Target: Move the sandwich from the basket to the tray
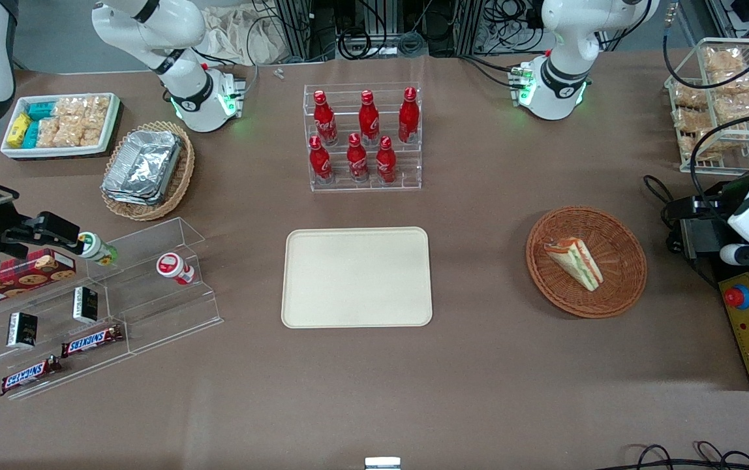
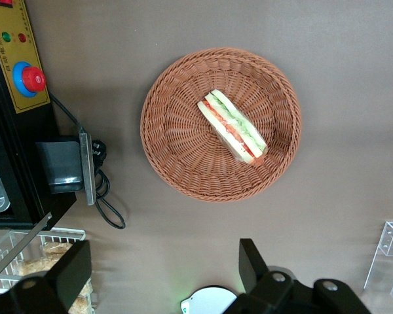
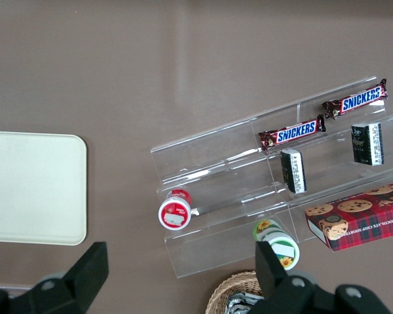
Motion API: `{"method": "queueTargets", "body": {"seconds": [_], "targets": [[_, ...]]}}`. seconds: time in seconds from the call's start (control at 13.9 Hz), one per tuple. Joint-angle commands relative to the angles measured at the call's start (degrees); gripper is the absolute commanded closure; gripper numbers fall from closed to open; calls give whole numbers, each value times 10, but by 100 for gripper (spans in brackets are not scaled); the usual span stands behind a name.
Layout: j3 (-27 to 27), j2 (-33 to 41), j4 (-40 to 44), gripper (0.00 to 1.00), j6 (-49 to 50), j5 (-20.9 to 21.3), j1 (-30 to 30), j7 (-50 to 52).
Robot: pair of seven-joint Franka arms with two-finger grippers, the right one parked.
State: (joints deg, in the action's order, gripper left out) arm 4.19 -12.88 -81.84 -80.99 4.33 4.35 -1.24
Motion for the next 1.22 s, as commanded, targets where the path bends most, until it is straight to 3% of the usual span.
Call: {"method": "queueTargets", "body": {"seconds": [0.0,0.43,0.65,0.86,1.15], "targets": [[-4,-11,19,0,-1,-3,-7,12],[-4,-4,3,0,-6,-1,-6,12],[-5,54,-93,0,-71,-13,-5,26],[-3,102,-208,0,-156,-20,-6,89],[6,64,-220,0,-181,-36,-28,243]]}}
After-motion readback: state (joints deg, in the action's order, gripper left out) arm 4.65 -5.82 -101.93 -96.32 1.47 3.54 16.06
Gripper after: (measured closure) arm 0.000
